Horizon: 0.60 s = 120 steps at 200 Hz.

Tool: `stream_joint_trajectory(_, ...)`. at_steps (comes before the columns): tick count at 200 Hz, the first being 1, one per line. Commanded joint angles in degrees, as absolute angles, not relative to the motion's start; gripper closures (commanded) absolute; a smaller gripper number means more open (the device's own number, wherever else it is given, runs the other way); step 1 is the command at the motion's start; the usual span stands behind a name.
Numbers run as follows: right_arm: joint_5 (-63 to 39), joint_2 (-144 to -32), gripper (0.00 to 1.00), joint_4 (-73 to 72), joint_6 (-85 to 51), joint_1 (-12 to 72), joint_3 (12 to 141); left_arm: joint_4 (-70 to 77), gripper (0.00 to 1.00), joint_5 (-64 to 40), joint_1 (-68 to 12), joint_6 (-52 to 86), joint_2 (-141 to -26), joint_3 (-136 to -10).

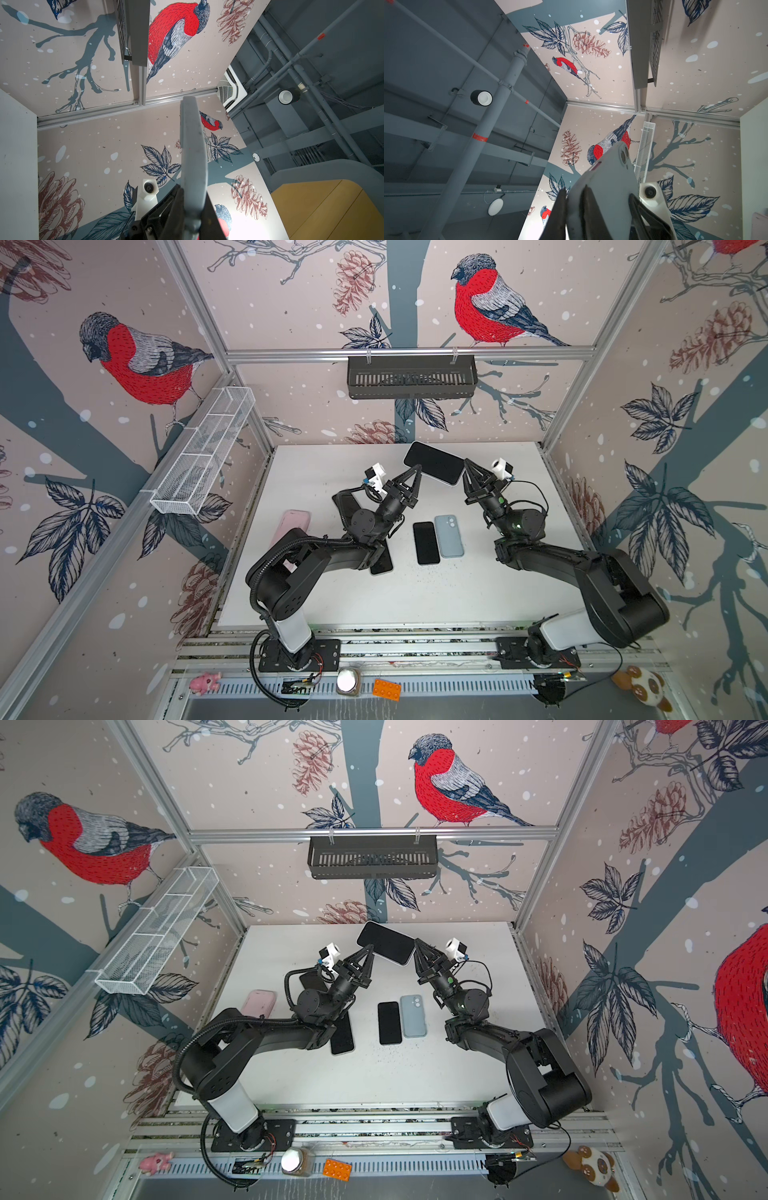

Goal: Take the phone out of the phone case
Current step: Remove the phone case from the phone.

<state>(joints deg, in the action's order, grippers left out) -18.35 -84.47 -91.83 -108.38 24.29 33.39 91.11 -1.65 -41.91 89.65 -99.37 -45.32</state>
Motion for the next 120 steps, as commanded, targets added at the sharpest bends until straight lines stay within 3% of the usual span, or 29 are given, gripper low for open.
stream_joint_trajectory(1,-21.2,-85.4,0.85,-107.0,-111.9,24.8,35.1,102.7,1.0,-7.3,-42.7,91.2,-100.2,-47.0)
stream_joint_trajectory(120,-17.8,-89.5,0.84,-107.0,-117.2,25.3,40.5,100.7,1.0,-6.6,-42.7,91.8,-103.3,-54.5)
